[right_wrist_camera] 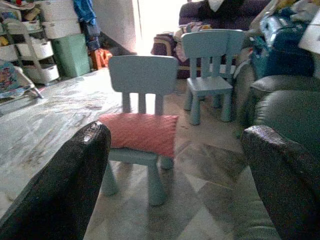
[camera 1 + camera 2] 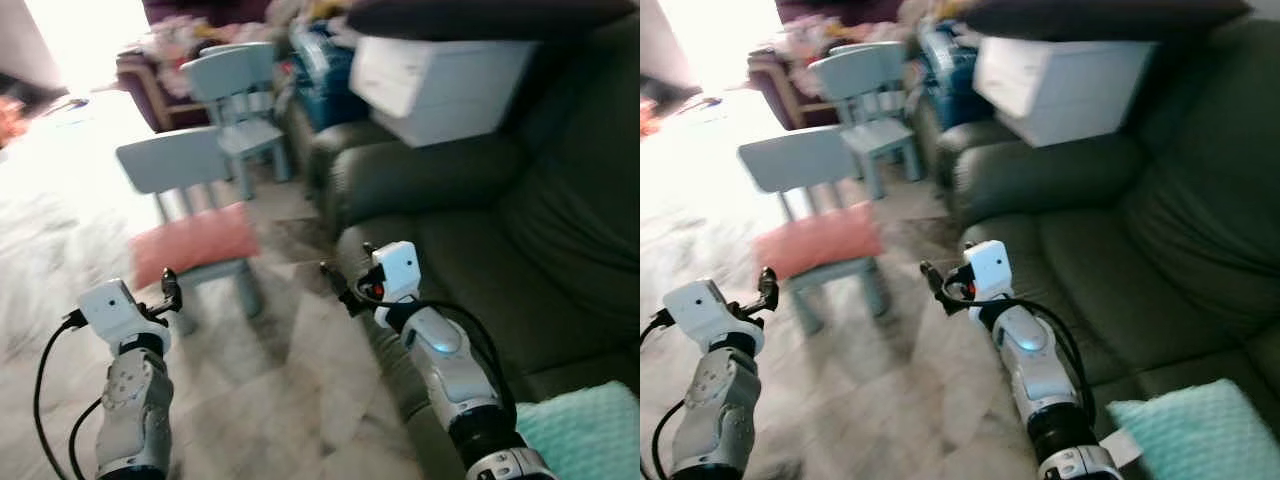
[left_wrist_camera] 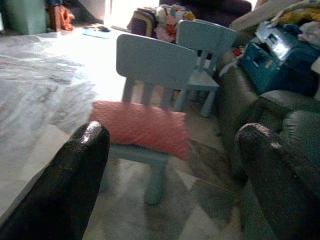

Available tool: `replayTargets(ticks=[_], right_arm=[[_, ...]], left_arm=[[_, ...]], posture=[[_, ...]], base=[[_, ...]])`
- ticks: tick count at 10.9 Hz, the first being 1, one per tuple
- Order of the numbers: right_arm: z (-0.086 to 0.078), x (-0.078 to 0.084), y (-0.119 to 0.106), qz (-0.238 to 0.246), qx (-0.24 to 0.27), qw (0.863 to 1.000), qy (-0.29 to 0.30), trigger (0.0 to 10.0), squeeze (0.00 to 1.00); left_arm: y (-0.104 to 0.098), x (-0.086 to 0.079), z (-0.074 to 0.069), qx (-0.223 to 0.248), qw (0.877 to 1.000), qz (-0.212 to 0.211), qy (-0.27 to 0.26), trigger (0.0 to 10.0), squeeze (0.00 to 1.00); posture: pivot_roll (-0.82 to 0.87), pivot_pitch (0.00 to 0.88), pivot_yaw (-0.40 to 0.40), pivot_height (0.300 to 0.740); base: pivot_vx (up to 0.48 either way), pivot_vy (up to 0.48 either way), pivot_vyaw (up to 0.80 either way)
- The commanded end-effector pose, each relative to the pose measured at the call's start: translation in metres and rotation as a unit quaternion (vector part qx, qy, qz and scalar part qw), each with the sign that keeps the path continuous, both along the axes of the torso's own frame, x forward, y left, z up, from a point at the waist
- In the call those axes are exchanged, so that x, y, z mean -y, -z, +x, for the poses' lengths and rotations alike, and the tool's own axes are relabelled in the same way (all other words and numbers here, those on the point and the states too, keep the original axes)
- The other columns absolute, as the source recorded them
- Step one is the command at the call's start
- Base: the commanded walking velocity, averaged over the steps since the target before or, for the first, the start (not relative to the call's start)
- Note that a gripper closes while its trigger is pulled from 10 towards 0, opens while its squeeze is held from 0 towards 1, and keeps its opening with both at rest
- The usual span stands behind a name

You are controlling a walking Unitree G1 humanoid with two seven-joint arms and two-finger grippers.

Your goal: Move the pillow to the sofa

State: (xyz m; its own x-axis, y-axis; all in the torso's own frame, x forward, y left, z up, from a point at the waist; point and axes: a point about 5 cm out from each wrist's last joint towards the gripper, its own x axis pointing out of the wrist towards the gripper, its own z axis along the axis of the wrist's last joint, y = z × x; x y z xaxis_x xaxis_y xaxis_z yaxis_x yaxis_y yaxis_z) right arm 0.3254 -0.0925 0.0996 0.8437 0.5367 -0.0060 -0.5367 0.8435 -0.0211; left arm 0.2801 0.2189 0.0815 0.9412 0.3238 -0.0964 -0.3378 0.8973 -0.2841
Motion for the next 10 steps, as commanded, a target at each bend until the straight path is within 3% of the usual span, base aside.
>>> replayTargets(ticks=[1, 4, 6, 7, 10], right_arm=[[0.0014, 0.0013, -0.0042, -0.002, 0.008, 1.0, 0.0, 10.0, 0.0], [0.0015, -0.0001, -0.0052, -0.002, 0.01, 1.0, -0.003, 10.0, 0.0], [0.0015, -0.0012, -0.0055, -0.003, 0.011, 1.0, -0.005, 10.0, 0.0], [0.0016, -0.0012, -0.0056, -0.001, 0.011, 1.0, -0.002, 10.0, 0.0], [0.002, -0.0005, -0.0049, 0.005, 0.006, 1.0, 0.005, 10.0, 0.0]], left_arm=[[0.0002, 0.0014, 0.0005, -0.002, 1.0, -0.011, -0.004, 10.0, 0.0], [0.0031, 0.0006, 0.0026, -0.017, 0.999, -0.04, -0.021, 10.0, 0.0], [0.0011, 0.0002, 0.0043, -0.015, 0.999, -0.039, -0.02, 10.0, 0.0], [0.0012, -0.0001, 0.0045, -0.018, 0.999, -0.041, -0.02, 10.0, 0.0], [0.0014, -0.001, 0.0049, -0.02, 0.999, -0.045, -0.018, 10.0, 0.0]], posture=[[-0.21, 0.0, 0.061, 0.74], [-0.2, 0.0, 0.058, 0.74], [-0.2, 0.0, 0.06, 0.74], [-0.2, 0.0, 0.063, 0.74], [-0.2, 0.0, 0.064, 0.74]], base=[[0.0, 0.0, 0.0], [0.0, 0.0, 0.0], [0.0, 0.0, 0.64], [0.0, 0.48, 0.8], [0.0, 0.48, 0.0]])
